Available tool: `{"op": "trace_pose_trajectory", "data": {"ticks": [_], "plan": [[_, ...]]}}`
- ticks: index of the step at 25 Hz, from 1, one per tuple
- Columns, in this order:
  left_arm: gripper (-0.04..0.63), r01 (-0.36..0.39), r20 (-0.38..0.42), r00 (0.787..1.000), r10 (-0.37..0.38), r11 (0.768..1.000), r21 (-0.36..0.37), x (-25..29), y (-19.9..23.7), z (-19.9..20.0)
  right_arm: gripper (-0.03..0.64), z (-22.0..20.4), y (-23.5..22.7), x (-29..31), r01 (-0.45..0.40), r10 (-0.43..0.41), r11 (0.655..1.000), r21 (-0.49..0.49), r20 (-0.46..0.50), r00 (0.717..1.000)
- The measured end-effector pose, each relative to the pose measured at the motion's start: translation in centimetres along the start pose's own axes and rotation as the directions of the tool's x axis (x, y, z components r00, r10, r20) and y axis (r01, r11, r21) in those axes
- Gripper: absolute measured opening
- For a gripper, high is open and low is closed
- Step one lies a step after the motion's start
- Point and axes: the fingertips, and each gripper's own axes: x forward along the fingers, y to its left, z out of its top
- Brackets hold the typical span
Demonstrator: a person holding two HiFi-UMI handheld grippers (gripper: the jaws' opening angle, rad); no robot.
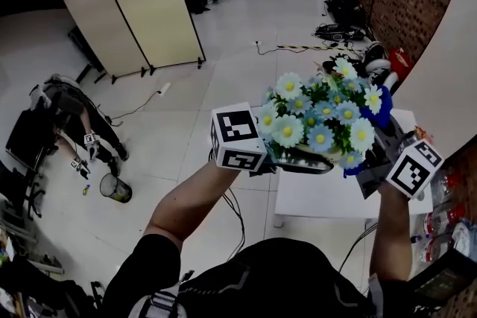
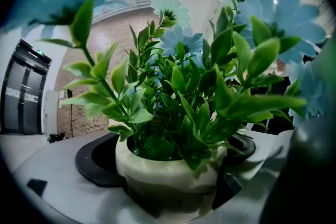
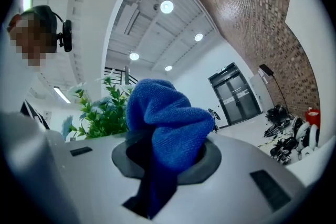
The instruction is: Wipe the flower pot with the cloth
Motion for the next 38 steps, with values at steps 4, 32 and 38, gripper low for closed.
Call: {"op": "trace_pose_trajectory", "data": {"ticks": [4, 32, 38], "plan": [[0.549, 0.039, 0.005, 0.999, -0.039, 0.999, 0.021, 0.0, -0.2, 0.9, 0.089, 1.5, -1.8, -0.2, -0.067, 0.064, 0.994, 0.091, 0.032, 0.997], [0.549, 0.168, -0.033, 0.985, -0.167, 0.985, 0.036, -0.1, -3.8, -3.1, 0.089, -4.6, 7.5, -6.7, -0.658, 0.690, 0.719, 0.224, -0.122, 0.713], [0.549, 0.258, -0.011, 0.966, -0.258, 0.964, 0.060, -0.1, -5.9, -1.7, 0.089, -2.2, 3.8, -5.3, -0.615, 0.643, 0.753, 0.233, -0.066, 0.763]]}}
